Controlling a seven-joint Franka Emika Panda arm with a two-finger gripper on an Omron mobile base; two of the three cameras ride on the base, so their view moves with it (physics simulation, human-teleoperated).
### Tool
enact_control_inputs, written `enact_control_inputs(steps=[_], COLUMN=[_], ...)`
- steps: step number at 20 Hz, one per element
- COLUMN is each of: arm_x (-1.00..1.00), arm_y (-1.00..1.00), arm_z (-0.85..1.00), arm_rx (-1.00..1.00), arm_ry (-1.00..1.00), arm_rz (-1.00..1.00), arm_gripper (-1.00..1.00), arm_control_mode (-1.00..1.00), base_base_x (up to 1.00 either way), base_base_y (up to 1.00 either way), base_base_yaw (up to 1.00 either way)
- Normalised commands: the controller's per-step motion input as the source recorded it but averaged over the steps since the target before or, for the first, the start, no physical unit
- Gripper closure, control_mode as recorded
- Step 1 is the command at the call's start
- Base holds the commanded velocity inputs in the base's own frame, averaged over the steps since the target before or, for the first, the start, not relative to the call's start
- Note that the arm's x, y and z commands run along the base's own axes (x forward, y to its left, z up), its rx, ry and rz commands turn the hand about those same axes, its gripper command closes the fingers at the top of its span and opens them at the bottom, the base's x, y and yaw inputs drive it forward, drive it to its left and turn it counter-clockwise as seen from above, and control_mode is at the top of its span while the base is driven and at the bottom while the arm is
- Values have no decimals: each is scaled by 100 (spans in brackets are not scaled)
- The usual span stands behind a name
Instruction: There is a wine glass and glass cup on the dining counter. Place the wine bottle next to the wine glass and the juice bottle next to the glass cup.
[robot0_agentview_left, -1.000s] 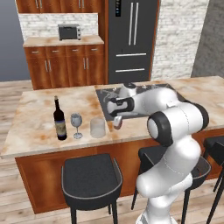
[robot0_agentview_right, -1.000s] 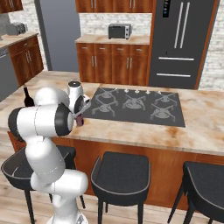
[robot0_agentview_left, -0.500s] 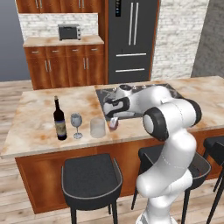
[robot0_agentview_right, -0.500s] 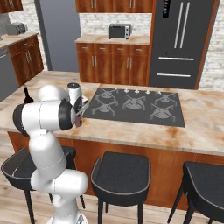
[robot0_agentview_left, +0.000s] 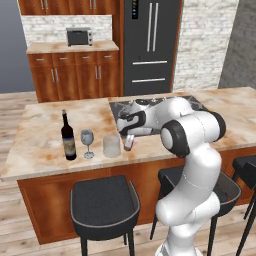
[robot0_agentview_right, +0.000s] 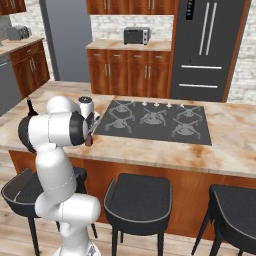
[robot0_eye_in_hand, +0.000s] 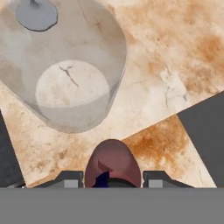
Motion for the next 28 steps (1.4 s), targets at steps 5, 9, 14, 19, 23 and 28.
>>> enact_control_inputs(steps=[5,9,14,19,23,28], arm_x=[5,3,0,1,1,0], arm_y=[0,1,10,20,6,5], arm_z=[-17,-16,-22,-24,-6,1], arm_rx=[0,0,0,0,0,0], arm_ry=[0,0,1,7,6,3], arm_rz=[8,6,1,0,0,0], arm_gripper=[100,100,100,-100,-100,-100], arm_control_mode=[-100,-100,-100,-100,-100,-100], base_base_x=[0,0,0,0,0,0], base_base_y=[0,0,0,0,0,0], base_base_yaw=[0,0,0,0,0,0])
